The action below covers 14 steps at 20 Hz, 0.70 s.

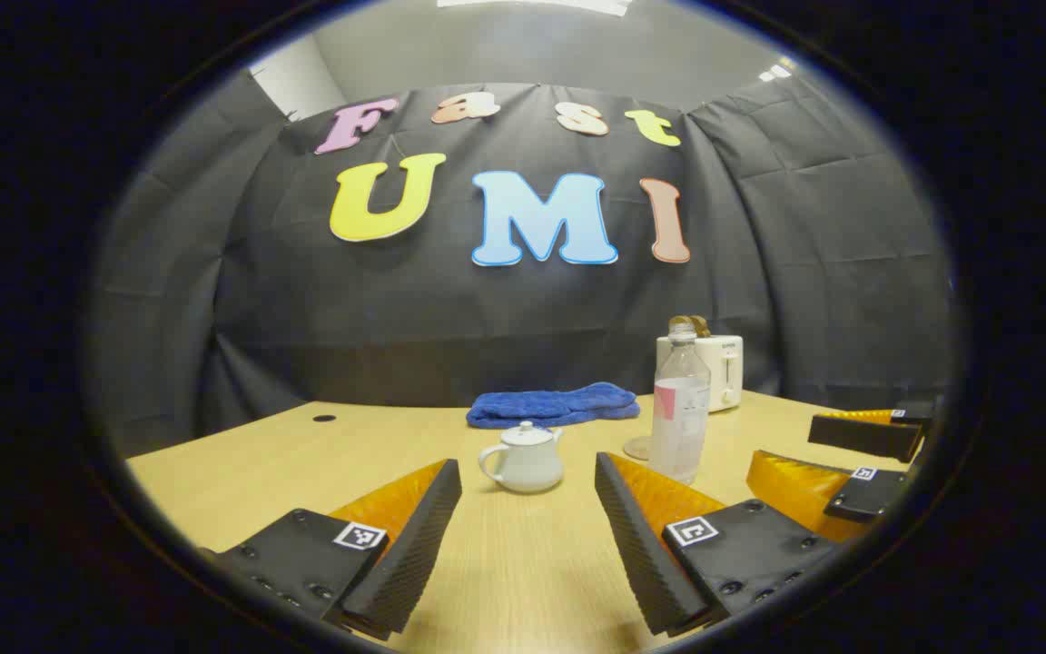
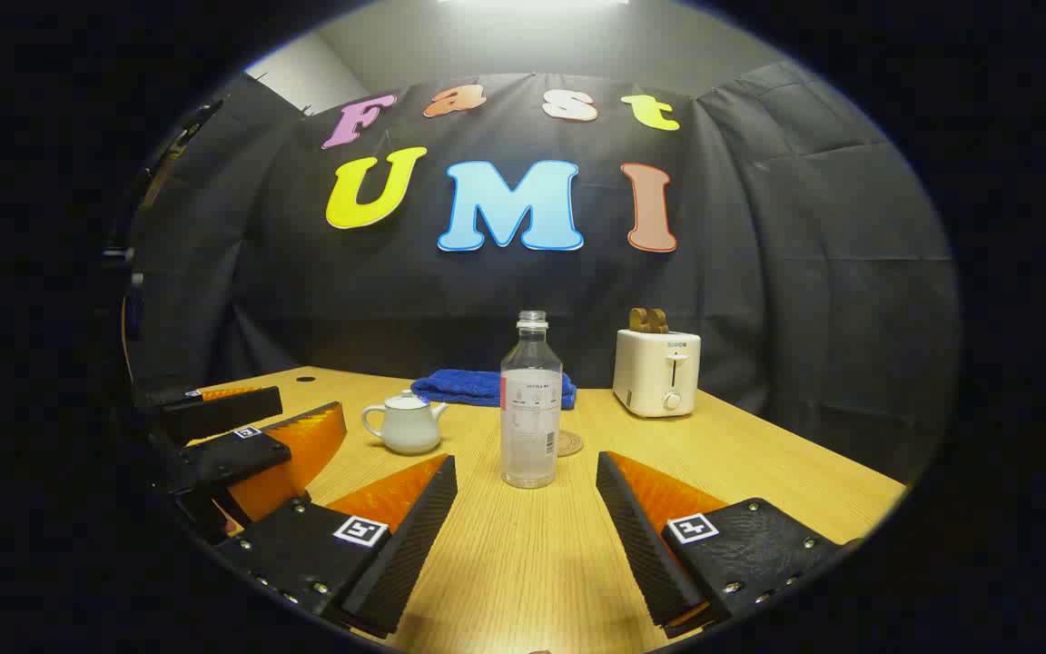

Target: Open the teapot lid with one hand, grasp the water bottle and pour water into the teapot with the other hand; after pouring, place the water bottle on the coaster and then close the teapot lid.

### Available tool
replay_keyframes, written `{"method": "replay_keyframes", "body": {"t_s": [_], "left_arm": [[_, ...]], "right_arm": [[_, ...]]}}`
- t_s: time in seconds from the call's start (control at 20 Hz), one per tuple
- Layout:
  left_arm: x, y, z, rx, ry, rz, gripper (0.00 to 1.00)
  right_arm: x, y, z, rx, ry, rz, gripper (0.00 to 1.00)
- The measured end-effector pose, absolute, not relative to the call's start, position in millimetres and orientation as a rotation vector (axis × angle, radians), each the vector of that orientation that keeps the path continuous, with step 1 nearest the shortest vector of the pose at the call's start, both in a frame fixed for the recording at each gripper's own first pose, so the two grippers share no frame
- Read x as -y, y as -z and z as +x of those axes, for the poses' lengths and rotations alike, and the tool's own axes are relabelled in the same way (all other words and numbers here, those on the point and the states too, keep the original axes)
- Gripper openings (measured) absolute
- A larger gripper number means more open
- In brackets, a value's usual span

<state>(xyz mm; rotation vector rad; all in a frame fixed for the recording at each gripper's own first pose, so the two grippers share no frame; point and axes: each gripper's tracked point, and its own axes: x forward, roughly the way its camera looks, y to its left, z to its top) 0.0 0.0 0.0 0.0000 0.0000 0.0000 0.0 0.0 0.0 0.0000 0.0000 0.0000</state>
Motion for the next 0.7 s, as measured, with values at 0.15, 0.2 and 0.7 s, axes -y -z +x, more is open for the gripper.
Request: {"method": "replay_keyframes", "body": {"t_s": [0.15,0.2,0.7], "left_arm": [[-10,-11,-11,-0.002,-0.021,-0.001,0.98],[-11,-15,-15,0.004,-0.022,0.004,0.98],[1,-36,-31,0.032,0.001,0.019,0.96]], "right_arm": [[-1,-10,-6,0.006,-0.007,0.018,0.96],[-1,-14,-9,0.013,-0.010,0.014,0.96],[0,-44,-26,0.079,-0.005,-0.005,0.96]]}}
